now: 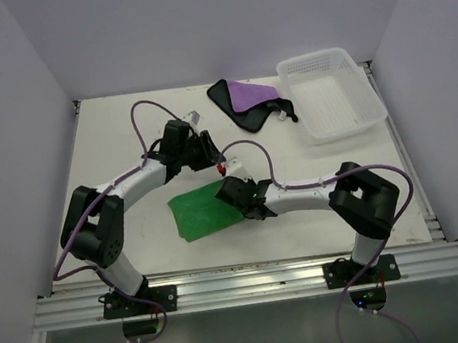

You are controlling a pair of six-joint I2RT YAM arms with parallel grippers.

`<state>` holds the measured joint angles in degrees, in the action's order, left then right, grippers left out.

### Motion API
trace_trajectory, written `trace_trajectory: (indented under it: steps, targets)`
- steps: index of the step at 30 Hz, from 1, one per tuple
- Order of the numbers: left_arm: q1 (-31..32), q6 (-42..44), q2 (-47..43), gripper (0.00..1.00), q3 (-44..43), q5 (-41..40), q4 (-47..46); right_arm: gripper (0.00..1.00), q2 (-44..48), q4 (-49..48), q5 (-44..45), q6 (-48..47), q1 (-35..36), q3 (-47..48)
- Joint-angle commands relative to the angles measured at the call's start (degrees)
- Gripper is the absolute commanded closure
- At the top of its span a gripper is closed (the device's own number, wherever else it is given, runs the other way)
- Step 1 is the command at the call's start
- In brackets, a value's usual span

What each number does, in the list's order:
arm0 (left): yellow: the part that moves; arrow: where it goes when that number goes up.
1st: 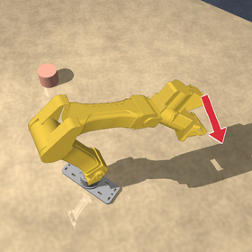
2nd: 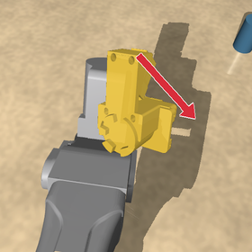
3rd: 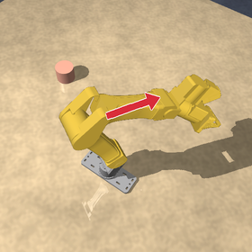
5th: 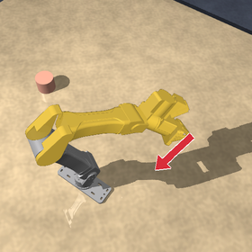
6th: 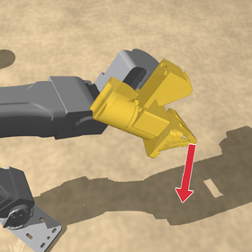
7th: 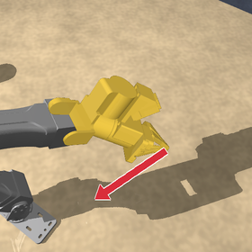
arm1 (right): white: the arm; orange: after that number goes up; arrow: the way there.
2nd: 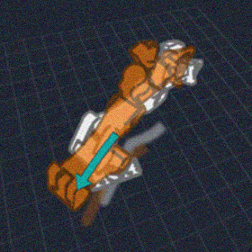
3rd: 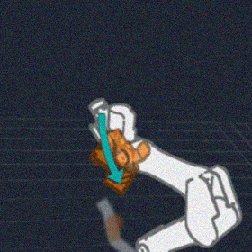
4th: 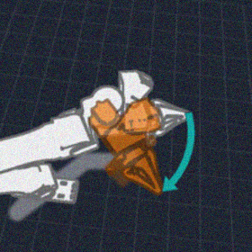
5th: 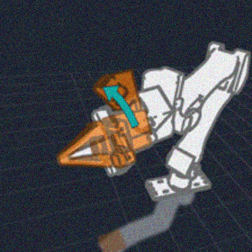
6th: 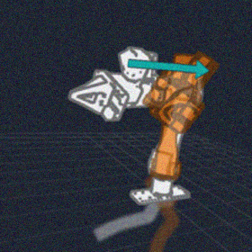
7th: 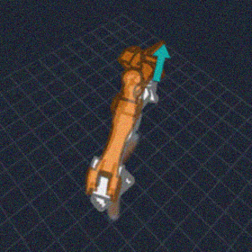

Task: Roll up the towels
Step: Roll the towel

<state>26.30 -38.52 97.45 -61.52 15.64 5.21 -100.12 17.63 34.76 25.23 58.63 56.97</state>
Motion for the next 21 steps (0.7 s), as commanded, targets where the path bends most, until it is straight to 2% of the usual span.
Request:
trace_trajectory:
  steps: [1, 8, 21]
  targets:
    - [-1.3, 0.2, -2.3, 0.52, -2.7, 1.5, 1.7, 1.00, -2.0, 4.7, 5.0, -1.1, 0.3, 3.1]
    - [-4.3, 2.9, -0.9, 0.52, -5.8, 3.3, 3.8, 1.00, -6.4, 8.8, 11.5, -3.7, 2.3, 6.7]
    - [-4.3, 6.3, 2.2, 0.53, -9.4, 8.3, 4.9, 1.00, -18.0, 15.2, 12.3, -9.9, 4.4, 16.6]
